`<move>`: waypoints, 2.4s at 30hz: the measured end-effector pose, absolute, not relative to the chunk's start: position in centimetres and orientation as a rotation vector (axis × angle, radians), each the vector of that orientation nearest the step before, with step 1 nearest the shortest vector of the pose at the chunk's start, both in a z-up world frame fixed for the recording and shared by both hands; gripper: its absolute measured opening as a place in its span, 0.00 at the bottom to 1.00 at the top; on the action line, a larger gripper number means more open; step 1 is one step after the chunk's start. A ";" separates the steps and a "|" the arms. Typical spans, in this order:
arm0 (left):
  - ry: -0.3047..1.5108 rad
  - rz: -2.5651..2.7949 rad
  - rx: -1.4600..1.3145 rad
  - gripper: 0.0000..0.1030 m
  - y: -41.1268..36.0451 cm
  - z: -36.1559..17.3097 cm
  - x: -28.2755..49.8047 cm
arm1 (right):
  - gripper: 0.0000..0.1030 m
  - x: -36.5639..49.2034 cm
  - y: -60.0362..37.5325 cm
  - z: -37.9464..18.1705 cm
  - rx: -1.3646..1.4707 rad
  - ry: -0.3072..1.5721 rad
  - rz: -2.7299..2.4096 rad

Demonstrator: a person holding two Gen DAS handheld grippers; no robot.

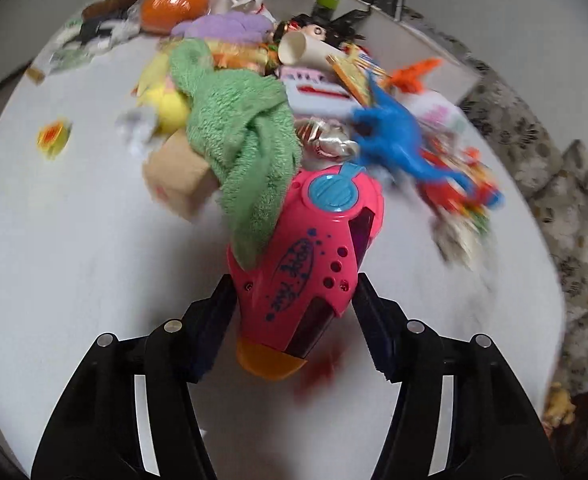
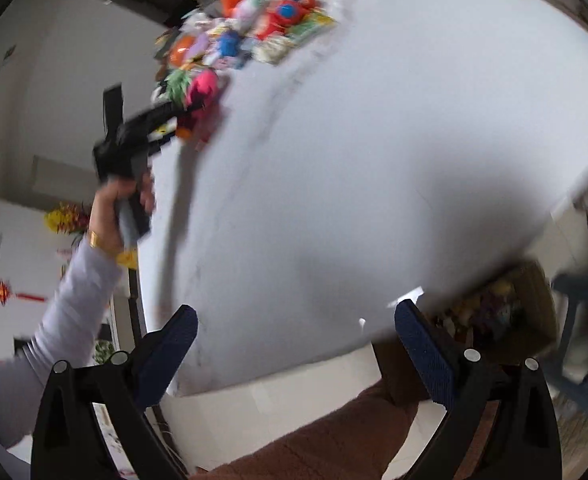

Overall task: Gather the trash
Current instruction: 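Grasp pink toy gun with left tool while right tool grasps green towel plush, then carry the pink gun and green plush to the box and release both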

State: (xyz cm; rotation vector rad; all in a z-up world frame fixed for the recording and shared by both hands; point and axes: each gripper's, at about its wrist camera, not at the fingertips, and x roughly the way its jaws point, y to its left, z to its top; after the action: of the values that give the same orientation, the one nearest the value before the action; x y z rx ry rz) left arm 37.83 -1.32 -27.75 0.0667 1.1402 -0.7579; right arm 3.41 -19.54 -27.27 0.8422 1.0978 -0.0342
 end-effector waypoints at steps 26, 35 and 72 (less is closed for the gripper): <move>1.159 -0.750 -0.242 0.55 16.3 -26.9 21.4 | 0.49 41.0 -3.3 -29.7 0.255 1.299 0.130; 1.075 -0.768 -0.340 0.51 17.7 -24.1 21.6 | 0.44 35.2 -7.6 -22.5 0.269 1.151 0.227; 1.133 -0.634 -0.049 0.83 14.5 -25.0 29.2 | 0.44 23.3 -13.3 -20.4 0.589 1.028 0.227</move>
State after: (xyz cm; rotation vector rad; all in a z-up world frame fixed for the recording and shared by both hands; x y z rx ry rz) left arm 29.18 14.48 -25.03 -0.0494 1.1332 -0.6337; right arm 23.28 -13.31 -20.43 0.5889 1.0280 0.2270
